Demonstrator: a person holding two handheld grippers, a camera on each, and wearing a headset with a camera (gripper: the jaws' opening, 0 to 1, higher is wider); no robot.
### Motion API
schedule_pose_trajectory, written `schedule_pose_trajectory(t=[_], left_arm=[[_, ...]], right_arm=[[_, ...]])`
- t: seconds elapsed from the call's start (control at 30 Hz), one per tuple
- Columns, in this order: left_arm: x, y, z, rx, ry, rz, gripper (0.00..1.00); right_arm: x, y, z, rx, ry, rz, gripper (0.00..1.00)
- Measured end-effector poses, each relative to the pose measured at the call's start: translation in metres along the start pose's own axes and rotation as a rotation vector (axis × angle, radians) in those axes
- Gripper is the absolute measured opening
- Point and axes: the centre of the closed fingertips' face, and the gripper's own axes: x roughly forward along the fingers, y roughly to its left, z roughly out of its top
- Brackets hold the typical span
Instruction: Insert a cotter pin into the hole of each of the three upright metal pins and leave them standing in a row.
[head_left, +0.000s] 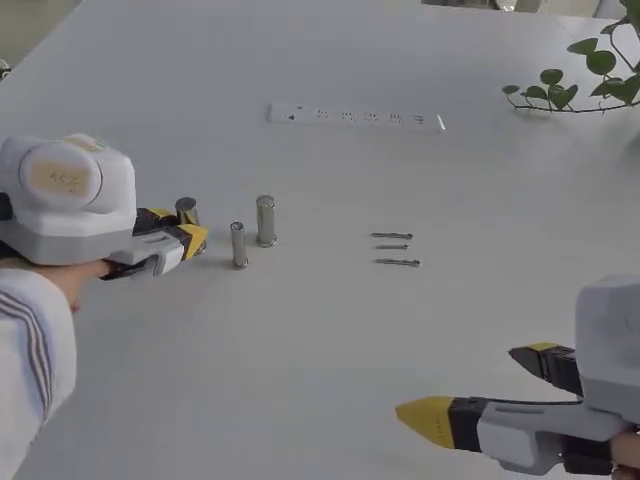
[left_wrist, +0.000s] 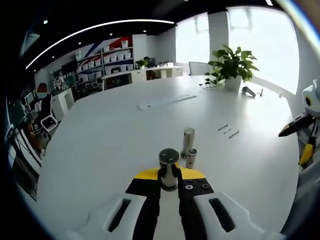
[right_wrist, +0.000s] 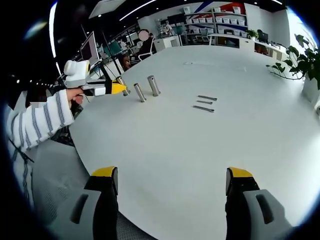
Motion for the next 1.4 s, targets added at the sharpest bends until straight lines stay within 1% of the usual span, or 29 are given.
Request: schedule_pose_trajectory(t=[0.03,0.17,0.23,0.33,0.5,0.6,0.77,0.87,0.9,1.0,1.07,1.13,1.23,1.27,1.4], left_arm=[[-0.004,-0.002,-0.002,-0.013,-0.003,-0.001,0.09],[-0.015,-0.011,-0.008,-0.014,0.002,-0.002,0.09],[-0.019,-0.016,-0.012,-0.029,0.002,-0.002,0.09],[-0.023,-0.023,-0.016,-0.030,0.001,-0.003,0.09],[-0.022,-0.037,-0.024,-0.043,0.006,-0.013,0.09],[-0.020,-0.049,-0.029,-0.049,0.012,-0.023,0.09],[-0.018,-0.068,-0.032,-0.047,0.018,-0.045,0.09],[-0.016,-0.076,-0.034,-0.056,0.025,-0.057,0.09],[-0.015,-0.079,-0.035,-0.047,0.023,-0.063,0.09],[-0.013,-0.085,-0.037,-0.045,0.026,-0.071,0.09],[-0.012,-0.088,-0.036,-0.043,0.028,-0.064,0.09],[-0.012,-0.090,-0.036,-0.048,0.028,-0.055,0.09],[-0.011,-0.092,-0.036,-0.038,0.027,-0.046,0.09],[-0.010,-0.093,-0.036,-0.026,0.029,-0.044,0.09],[-0.006,-0.097,-0.039,-0.029,0.038,-0.050,0.09]], right_arm=[[0.000,0.001,0.000,0.000,-0.003,0.003,0.88],[-0.001,0.002,0.000,-0.002,-0.006,0.006,0.88],[-0.001,0.002,-0.001,-0.004,-0.007,0.005,0.88],[-0.002,0.003,-0.001,-0.007,-0.009,0.007,0.88],[-0.002,0.003,-0.001,-0.011,-0.011,0.010,0.88],[-0.003,0.004,0.000,-0.018,-0.013,0.011,0.88],[-0.005,0.004,0.000,-0.025,-0.011,0.012,0.88],[-0.005,0.004,0.001,-0.027,-0.012,0.012,0.88],[-0.005,0.004,0.001,-0.027,-0.012,0.014,0.88],[-0.005,0.005,0.001,-0.029,-0.013,0.018,0.88],[-0.005,0.005,0.000,-0.030,-0.012,0.021,0.87],[-0.004,0.005,-0.002,-0.031,-0.008,0.024,0.87],[-0.004,0.005,-0.004,-0.027,-0.007,0.028,0.87],[-0.004,0.005,-0.005,-0.024,-0.005,0.028,0.87],[-0.004,0.003,-0.005,-0.018,-0.007,0.027,0.87]])
